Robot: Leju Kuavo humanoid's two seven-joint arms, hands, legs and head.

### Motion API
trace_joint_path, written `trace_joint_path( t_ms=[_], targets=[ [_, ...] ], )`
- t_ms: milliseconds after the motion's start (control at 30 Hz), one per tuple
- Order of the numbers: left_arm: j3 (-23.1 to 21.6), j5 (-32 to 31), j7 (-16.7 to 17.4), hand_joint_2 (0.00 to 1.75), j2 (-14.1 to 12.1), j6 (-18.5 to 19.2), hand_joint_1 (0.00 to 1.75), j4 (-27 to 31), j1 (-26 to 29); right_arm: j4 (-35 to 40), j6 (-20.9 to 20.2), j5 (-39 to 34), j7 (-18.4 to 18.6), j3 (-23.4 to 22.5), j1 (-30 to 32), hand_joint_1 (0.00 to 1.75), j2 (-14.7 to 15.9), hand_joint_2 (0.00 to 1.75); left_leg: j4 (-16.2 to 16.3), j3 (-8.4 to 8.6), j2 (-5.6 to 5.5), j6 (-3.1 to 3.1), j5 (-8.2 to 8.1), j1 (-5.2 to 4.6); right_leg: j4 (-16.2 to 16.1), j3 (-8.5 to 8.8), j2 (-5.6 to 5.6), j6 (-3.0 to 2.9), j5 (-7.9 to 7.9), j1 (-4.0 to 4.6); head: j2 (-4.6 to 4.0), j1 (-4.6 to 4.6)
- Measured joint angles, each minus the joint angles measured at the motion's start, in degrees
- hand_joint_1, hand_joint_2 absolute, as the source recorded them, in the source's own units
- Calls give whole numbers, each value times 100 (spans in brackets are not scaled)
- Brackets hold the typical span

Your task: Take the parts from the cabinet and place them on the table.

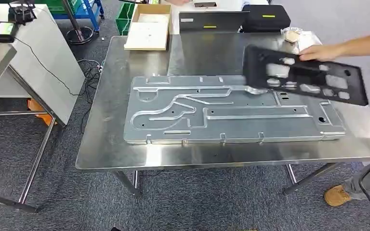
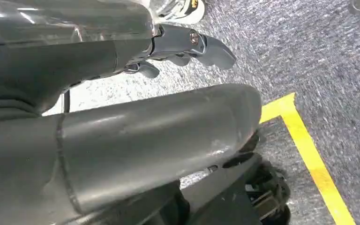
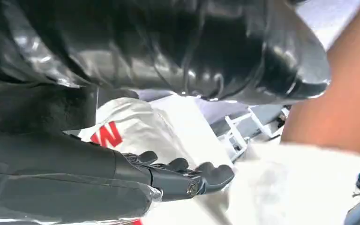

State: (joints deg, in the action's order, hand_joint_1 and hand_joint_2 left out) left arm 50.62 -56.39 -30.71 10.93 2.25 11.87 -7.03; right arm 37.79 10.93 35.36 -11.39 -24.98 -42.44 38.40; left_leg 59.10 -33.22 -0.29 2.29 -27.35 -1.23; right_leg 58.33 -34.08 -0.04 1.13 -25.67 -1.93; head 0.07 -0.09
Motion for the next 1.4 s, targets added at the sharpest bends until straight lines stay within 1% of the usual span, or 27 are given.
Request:
trace_joint_path(
  t_ms=[67,100,167,233,300,333,433,500,533,567,633,667,700,733,833,867,967,1033,1067,1133,1167,1200,1233,1267,1333,1367,1400],
  targets=[
    [0,0,-7,0,0,-2,0,0,-9,4,-7,-2,-2,0,0,0,-2,0,610,-278,5,-65,-393,37,-3,-5,-12,-48,7,-5,0,-2],
    [0,0,-7,0,0,-2,0,0,-7,11,-7,-4,-2,0,0,0,-2,0,1203,-554,6,-90,-659,68,0,-15,-13,-51,9,-4,2,-2],
    [0,0,-6,0,0,-2,0,-2,11,13,-7,-9,-2,0,2,0,-2,0,1893,-893,7,-121,-850,100,11,-24,-13,-51,9,-5,0,0],
    [0,-2,-7,0,0,0,0,0,14,13,-7,-11,-2,0,4,0,-4,0,1572,-757,7,-128,-560,124,21,-22,-10,-47,7,-10,0,-2],
    [0,-2,-9,0,0,0,0,0,4,17,-7,-11,-2,0,-1,0,-2,0,454,-211,4,-89,-18,136,28,-6,-2,-29,-2,-13,0,-2],
    [0,-2,-11,0,0,0,0,0,2,26,-7,-11,-2,0,-1,0,-2,0,-17,7,-11,-52,76,133,26,0,-1,-7,-4,-17,2,-2],
    [0,-4,-11,0,0,-2,0,0,-5,28,-7,-13,-2,0,-9,0,-2,0,-74,15,-9,-1,82,84,-1,-14,14,125,32,-1,2,-2],
    [0,-9,-11,0,0,-2,0,0,-7,28,15,-20,-29,0,6,0,0,0,-157,35,-4,113,146,89,-72,6,14,227,69,-23,2,-2],
    [0,-13,-13,0,0,0,0,0,-13,28,28,-33,-79,0,20,0,0,0,-215,58,9,155,197,109,9,-8,2,231,-7,-36,0,2],
    [0,-28,-11,0,2,2,0,0,-18,28,46,-61,-118,0,19,0,0,0,-232,50,12,182,214,104,250,-126,1,226,-208,-35,0,2],
    [0,-50,-11,0,7,2,0,0,-19,31,63,-131,-210,0,99,0,-2,0,-230,33,10,193,220,89,1101,-511,4,243,-651,-16,0,2],
    [0,-55,-11,0,11,2,0,0,-14,53,76,-173,-267,0,205,0,-9,0,-226,25,8,196,219,77,1513,-702,4,252,-791,-11,0,2],
    [0,-59,-11,0,11,2,0,0,-7,96,87,-220,-328,0,311,0,-22,0,-217,21,6,198,217,71,1656,-772,4,252,-782,-6,0,2],
    [0,-66,-11,0,11,2,0,0,0,176,92,-277,-380,0,429,0,-46,0,-207,20,2,201,213,66,1523,-705,3,241,-644,-2,2,2],
    [0,-66,-11,0,28,-4,0,-2,-1,488,107,-387,-437,0,661,0,-61,0,-160,36,1,174,173,46,119,12,-16,168,28,15,0,2],
    [0,-66,-11,0,37,-4,0,0,-4,560,116,-402,-442,0,683,0,-68,0,-139,11,1,148,156,5,7,61,-41,132,-60,60,0,0],
    [0,-66,-11,0,44,-4,0,-2,-7,730,129,-415,-461,0,810,0,-68,0,-147,16,3,90,150,13,-8,38,-4,71,-39,85,0,0],
    [0,-66,-11,0,44,-4,0,0,-6,806,129,-430,-468,0,855,0,-70,0,-77,-6,3,10,81,6,-69,59,-18,-1,4,9,2,0],
    [0,-66,-13,0,44,-7,0,0,-8,859,131,-452,-483,0,888,0,-83,0,117,-86,1,-38,-80,9,-79,63,-12,-28,6,4,2,-2],
    [0,-66,-13,0,44,-7,0,0,-8,1030,153,-553,-496,-9,1046,0,-125,0,1007,-486,1,-87,-557,63,-78,60,-22,-54,8,6,0,-2],
    [0,-66,-13,0,44,-7,0,-2,3,1130,162,-606,-505,-24,1159,0,-158,0,1454,-695,1,-105,-722,82,-77,57,-27,-58,5,8,0,0],
    [0,-66,-13,0,44,-9,0,-2,19,1224,181,-660,-525,-37,1289,0,-199,0,1691,-810,2,-116,-757,92,-77,57,-28,-57,4,7,0,-2],
    [0,-61,-15,0,44,-11,0,-2,36,1316,208,-715,-553,-66,1431,0,-243,0,1625,-789,3,-115,-657,97,-77,62,-27,-55,3,6,0,-2],
    [0,-50,-22,0,44,-15,0,0,45,1454,262,-794,-614,-116,1613,0,-311,0,1290,-634,3,-106,-436,99,-76,71,-26,-48,-3,6,0,-2],
    [0,-50,-37,0,44,-26,0,0,54,1743,372,-929,-741,-232,2000,0,-464,0,172,-64,-7,-41,84,95,-77,106,-25,-22,-20,9,0,-2],
    [2,-50,-48,0,39,-33,0,0,56,1881,452,-979,-808,-308,2172,0,-572,0,-165,89,-21,-2,59,72,-75,107,-26,-4,-29,19,2,0],
    [11,-50,-50,0,42,-42,0,0,56,1981,507,-1021,-846,-372,2311,0,-650,0,-180,98,-11,8,91,63,-72,100,-19,30,-28,39,0,0]
  ],
)
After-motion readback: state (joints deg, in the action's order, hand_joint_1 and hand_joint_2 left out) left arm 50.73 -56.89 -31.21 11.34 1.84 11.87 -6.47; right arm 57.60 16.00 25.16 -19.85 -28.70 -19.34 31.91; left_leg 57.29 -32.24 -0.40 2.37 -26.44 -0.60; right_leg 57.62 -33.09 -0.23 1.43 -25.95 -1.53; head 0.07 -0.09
